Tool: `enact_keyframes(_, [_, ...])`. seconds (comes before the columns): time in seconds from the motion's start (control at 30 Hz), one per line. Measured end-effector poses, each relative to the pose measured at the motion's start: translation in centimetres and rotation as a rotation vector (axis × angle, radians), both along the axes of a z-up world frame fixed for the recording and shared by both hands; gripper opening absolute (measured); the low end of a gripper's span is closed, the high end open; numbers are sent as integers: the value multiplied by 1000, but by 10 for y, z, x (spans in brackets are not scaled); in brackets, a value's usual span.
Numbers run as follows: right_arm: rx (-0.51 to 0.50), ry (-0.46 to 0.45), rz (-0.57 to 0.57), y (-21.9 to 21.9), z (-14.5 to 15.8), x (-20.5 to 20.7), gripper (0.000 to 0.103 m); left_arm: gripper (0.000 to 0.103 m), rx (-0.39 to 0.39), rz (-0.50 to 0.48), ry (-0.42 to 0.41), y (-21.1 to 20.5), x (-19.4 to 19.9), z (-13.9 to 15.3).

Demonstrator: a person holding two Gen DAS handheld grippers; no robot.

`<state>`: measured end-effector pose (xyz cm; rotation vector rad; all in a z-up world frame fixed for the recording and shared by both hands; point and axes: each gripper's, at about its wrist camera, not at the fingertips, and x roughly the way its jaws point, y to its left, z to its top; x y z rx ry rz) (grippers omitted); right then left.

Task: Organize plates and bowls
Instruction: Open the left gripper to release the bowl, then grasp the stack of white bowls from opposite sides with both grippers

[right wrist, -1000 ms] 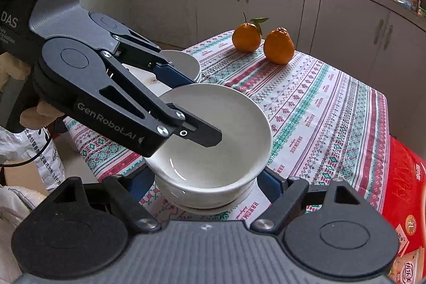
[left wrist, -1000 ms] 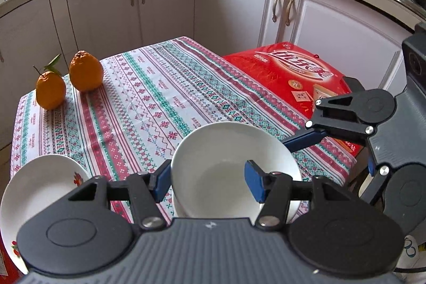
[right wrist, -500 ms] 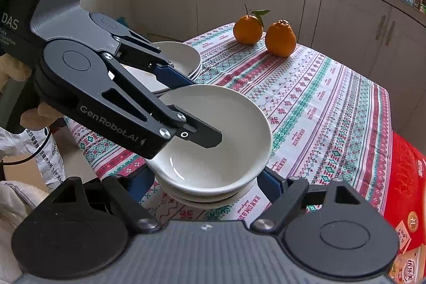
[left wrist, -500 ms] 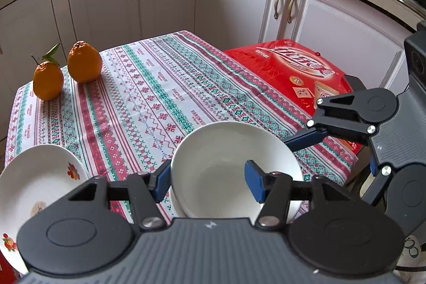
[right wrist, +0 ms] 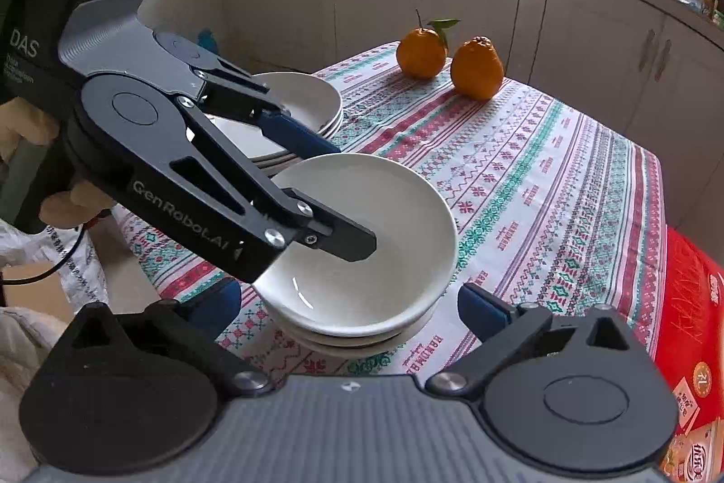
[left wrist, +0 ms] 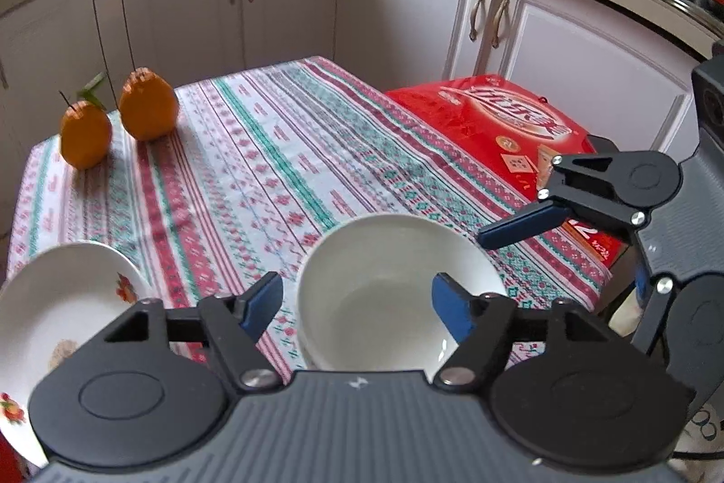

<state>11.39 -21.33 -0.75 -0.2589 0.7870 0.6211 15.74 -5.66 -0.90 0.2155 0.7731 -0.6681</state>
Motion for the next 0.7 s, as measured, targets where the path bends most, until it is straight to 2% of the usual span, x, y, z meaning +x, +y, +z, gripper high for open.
enact_keyframes(0.13, [-40, 2, 47, -8, -1, -6, 103, 88, 26, -54, -84, 15, -16, 11])
enact_keyframes(0.27, [-83, 27, 90, -16, -12, -5, 103, 93, 122, -165, -115, 31, -36, 5])
enact_keyframes(0.4, [-107, 61, 108, -13, -29, 5, 103, 93, 186, -224, -83, 32, -42, -21])
enact_keyframes(0.47, [-128, 52, 129, -7, -35, 10, 103, 93, 196, -285, -92, 25, -44, -31])
enact_keyframes(0.53, [-151, 47, 169, 0, -40, 15, 103, 93, 240, -332, -115, 14, -42, -43])
enact_keyframes(0.6, [-179, 44, 209, 6, -44, 19, 103, 89, 271, -358, -106, 6, -34, -54])
enact_keyframes(0.7, [-198, 45, 263, 11, -48, 26, 103, 88, 262, -395, -77, 3, -22, -61])
